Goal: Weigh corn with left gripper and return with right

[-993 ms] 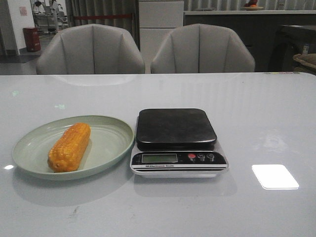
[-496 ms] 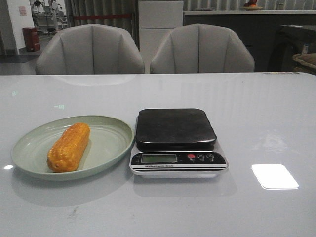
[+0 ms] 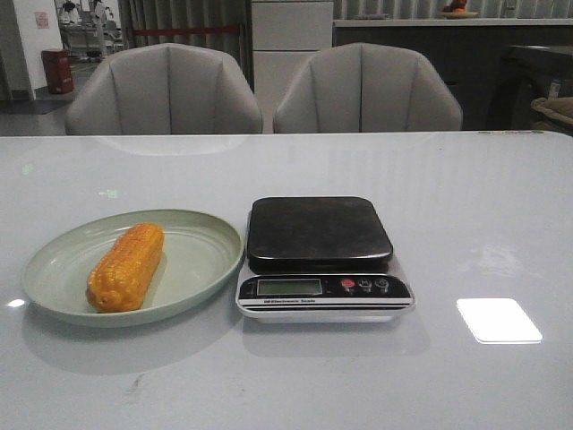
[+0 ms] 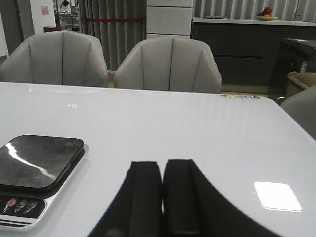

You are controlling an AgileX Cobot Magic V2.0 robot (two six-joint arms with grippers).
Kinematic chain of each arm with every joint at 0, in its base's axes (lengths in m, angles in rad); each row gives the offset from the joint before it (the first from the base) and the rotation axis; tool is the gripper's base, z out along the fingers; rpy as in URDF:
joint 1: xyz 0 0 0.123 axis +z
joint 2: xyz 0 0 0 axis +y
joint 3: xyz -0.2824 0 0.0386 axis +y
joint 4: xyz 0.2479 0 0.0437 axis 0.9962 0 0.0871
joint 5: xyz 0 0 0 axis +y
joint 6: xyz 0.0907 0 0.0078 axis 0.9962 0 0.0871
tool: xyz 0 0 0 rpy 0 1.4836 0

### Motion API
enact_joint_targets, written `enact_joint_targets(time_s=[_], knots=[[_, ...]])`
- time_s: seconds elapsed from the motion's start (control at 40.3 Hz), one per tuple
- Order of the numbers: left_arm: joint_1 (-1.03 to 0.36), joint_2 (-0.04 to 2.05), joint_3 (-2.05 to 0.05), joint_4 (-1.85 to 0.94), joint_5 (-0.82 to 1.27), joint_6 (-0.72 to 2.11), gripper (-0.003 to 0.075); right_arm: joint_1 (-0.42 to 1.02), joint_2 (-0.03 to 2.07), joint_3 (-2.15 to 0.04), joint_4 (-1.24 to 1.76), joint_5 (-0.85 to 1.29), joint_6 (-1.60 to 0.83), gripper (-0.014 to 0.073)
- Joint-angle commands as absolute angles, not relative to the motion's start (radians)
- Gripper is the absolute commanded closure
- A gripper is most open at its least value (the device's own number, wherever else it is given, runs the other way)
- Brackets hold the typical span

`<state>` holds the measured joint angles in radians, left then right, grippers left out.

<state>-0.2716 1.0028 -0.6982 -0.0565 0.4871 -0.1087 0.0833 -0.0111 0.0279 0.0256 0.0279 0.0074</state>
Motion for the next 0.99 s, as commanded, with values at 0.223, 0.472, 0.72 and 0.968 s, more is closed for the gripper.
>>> enact_joint_targets(time_s=[0.223, 0.472, 0.72, 0.968], knots=[[-0.376, 1.345, -0.904, -0.131, 0.426, -0.119, 0.014, 0.077, -0.03, 0.03, 0.02, -0.046, 0.0, 0.0427], [-0.404, 1.528, -0.992, -0.17, 0.457, -0.119, 0.014, 0.077, -0.03, 0.03, 0.02, -0.046, 0.0, 0.0427], [-0.404, 1.655, -1.046, -0.189, 0.508, -0.119, 0.014, 0.077, -0.03, 0.03, 0.02, -0.046, 0.0, 0.0427], [-0.404, 1.754, -1.085, -0.23, 0.561, -0.119, 0.0206, 0.077, -0.03, 0.03, 0.02, -0.046, 0.0, 0.0427]])
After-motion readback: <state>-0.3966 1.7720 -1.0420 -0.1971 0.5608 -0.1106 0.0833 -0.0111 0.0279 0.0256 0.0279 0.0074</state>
